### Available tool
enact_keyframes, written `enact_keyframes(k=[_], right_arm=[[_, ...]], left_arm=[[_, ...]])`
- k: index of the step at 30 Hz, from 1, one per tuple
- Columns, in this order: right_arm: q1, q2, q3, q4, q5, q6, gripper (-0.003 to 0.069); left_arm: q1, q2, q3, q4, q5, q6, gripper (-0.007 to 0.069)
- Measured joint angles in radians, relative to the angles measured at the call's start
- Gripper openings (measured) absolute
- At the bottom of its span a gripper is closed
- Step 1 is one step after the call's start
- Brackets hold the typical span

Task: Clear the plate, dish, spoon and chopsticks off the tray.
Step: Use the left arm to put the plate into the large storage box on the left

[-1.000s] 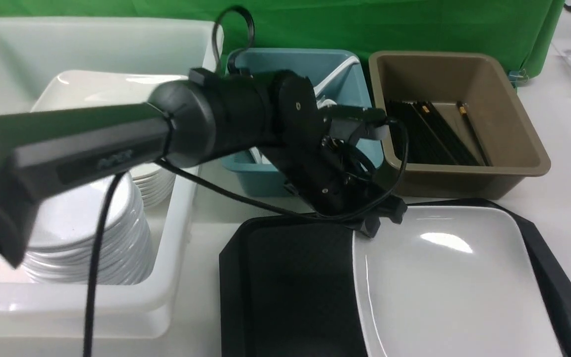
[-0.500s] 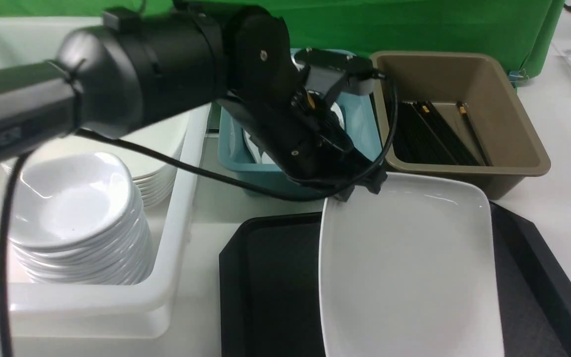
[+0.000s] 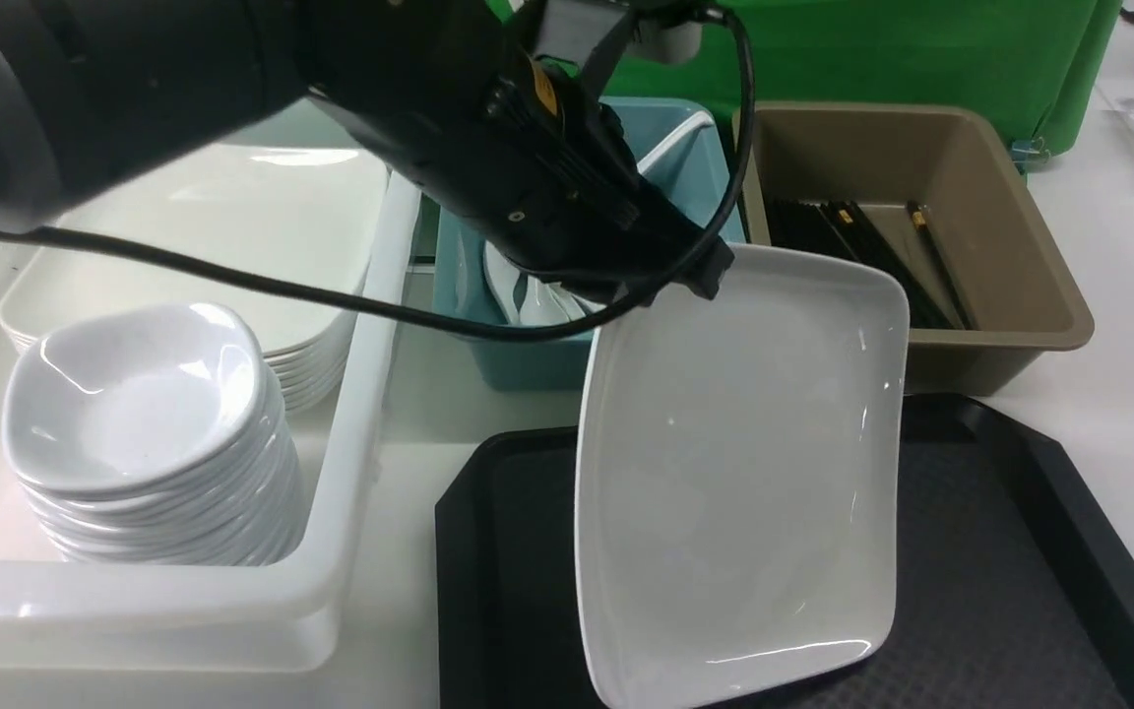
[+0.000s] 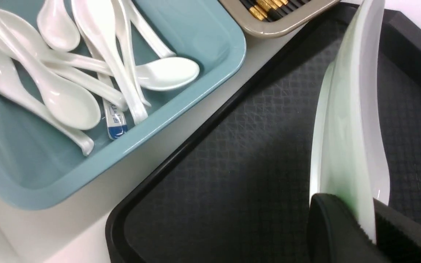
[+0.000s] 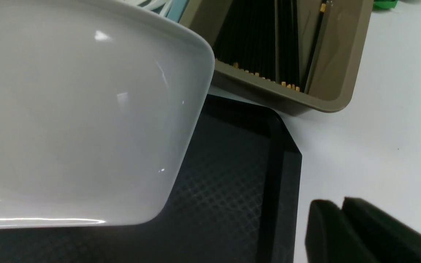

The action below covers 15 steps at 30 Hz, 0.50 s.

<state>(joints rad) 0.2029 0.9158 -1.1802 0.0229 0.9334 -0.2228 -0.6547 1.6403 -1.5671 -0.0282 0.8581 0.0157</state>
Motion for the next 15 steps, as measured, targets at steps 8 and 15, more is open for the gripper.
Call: enact_keyframes(k=[8, 15], right_arm=[[0.000, 0.000, 0.000, 0.000, 0.000, 0.000, 0.0090], [0.000, 0.000, 0.000, 0.000, 0.000, 0.000, 0.0090]], left_arm=[[0.046, 0.000, -0.061, -0.005, 0.044, -0.016, 0.0018], [0.184, -0.001, -0.197, -0.105, 0.062, -0.016, 0.0020]])
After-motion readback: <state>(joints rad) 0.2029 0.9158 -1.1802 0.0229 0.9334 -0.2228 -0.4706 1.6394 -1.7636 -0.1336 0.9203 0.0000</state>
